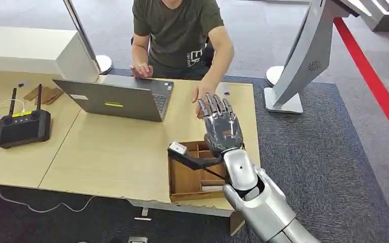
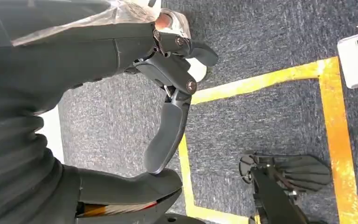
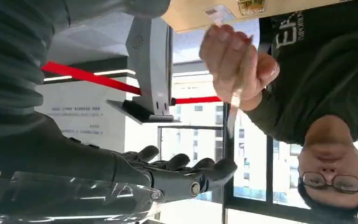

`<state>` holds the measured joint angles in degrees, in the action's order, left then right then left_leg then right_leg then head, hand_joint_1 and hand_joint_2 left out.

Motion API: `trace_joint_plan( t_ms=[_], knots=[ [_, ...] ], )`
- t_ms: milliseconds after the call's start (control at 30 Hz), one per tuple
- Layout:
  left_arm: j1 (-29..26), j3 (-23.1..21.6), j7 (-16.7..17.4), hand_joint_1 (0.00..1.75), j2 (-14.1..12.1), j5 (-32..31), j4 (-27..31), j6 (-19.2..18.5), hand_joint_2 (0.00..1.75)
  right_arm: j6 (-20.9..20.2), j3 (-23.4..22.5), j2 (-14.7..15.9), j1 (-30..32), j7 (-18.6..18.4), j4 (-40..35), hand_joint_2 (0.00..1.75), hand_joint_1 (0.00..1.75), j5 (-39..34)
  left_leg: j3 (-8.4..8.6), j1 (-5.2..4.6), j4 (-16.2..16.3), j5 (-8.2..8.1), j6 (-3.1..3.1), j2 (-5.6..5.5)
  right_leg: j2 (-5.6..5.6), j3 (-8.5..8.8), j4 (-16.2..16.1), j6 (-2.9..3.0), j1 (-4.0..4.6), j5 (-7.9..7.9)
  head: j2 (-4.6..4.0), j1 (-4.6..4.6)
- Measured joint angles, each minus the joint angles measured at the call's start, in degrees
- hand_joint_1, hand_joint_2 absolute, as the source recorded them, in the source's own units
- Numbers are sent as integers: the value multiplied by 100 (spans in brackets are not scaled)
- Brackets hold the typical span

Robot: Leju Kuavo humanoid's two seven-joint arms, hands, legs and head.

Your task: Pass the card to the sensor for recognition and then transmit it.

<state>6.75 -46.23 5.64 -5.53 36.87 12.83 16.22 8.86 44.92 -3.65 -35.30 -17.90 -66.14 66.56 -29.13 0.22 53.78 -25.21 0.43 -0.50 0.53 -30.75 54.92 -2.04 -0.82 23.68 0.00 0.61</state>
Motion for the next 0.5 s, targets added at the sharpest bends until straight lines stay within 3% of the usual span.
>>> trace_joint_plan(
  t_ms=[100,200,333,400,433,500],
  knots=[
    [-37,0,-55,0,2,33,0,81,175,863,-135,17,83,-113,57,175,0,-459,1,0,1,0,0,0,0,-2,-1,0,0,0,0,0],
    [-70,0,-41,0,2,35,0,153,175,1964,-549,72,230,236,133,175,0,-2162,0,-1,1,-1,1,-1,0,-2,-4,0,-1,0,0,0],
    [-83,-2,-26,0,4,33,2,199,175,2336,-1034,210,332,562,293,175,0,-3070,1,-2,1,-2,1,8,8,-7,-6,4,-1,-4,0,0],
    [-66,-7,35,0,7,20,4,218,175,2770,-1279,273,461,818,332,175,0,-4145,3,-3,3,-1,1,7,5,-5,-9,4,-1,-4,0,0],
    [-69,-11,79,0,9,15,9,227,175,2958,-1533,313,530,1088,372,175,0,-5026,3,-2,4,-1,2,-2,0,-6,-10,3,-1,-3,0,2],
    [-86,-26,98,0,9,17,9,227,175,3062,-2098,446,644,1614,518,175,0,-6255,1,-2,5,-1,2,-9,-4,-5,-12,3,-1,-3,0,0]
  ],
)
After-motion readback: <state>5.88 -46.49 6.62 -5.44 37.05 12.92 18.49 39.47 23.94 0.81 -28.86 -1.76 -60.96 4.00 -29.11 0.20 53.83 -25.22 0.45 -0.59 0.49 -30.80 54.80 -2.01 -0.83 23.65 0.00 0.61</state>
